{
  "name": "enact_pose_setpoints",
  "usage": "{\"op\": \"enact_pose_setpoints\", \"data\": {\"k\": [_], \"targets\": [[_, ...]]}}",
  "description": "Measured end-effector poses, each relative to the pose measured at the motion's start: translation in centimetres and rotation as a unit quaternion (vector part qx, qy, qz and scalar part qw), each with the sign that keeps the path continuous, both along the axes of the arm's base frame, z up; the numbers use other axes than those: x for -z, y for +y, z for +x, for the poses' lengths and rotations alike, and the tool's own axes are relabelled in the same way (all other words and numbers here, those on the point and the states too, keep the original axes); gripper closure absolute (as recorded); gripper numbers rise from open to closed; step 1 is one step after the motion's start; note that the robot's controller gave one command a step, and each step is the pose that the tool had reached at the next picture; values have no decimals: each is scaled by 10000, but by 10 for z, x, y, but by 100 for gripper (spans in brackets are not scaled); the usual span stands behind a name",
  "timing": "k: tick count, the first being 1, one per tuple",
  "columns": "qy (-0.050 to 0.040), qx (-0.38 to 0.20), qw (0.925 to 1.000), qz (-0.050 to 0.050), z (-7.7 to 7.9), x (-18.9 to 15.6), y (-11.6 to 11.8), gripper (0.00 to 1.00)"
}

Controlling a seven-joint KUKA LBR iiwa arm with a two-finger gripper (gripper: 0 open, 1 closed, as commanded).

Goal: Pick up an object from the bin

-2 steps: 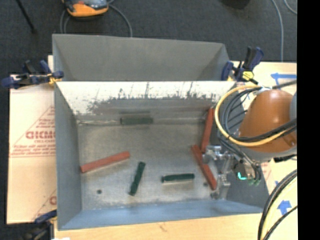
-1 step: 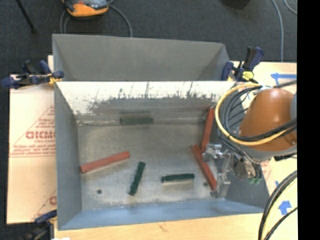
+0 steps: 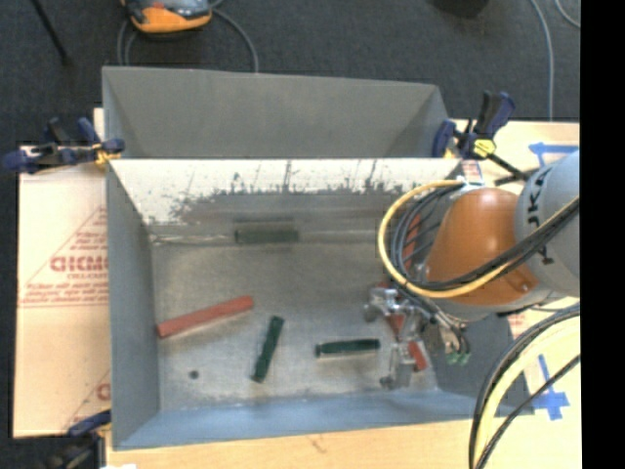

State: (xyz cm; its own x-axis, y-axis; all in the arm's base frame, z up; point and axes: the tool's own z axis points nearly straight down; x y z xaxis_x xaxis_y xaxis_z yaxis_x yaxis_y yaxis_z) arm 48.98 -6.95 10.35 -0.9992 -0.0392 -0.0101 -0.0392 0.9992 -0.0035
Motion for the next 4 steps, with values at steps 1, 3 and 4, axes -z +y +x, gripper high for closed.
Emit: {"op": "enact_pose_setpoints", "data": {"k": [1, 3, 4], "targets": [[32, -105, 9999, 20, 0, 36, 12, 0], [46, 295, 9996, 17, -10, 33, 39, 100], [30, 36, 10000, 16, 20, -113, 68, 100]]}}
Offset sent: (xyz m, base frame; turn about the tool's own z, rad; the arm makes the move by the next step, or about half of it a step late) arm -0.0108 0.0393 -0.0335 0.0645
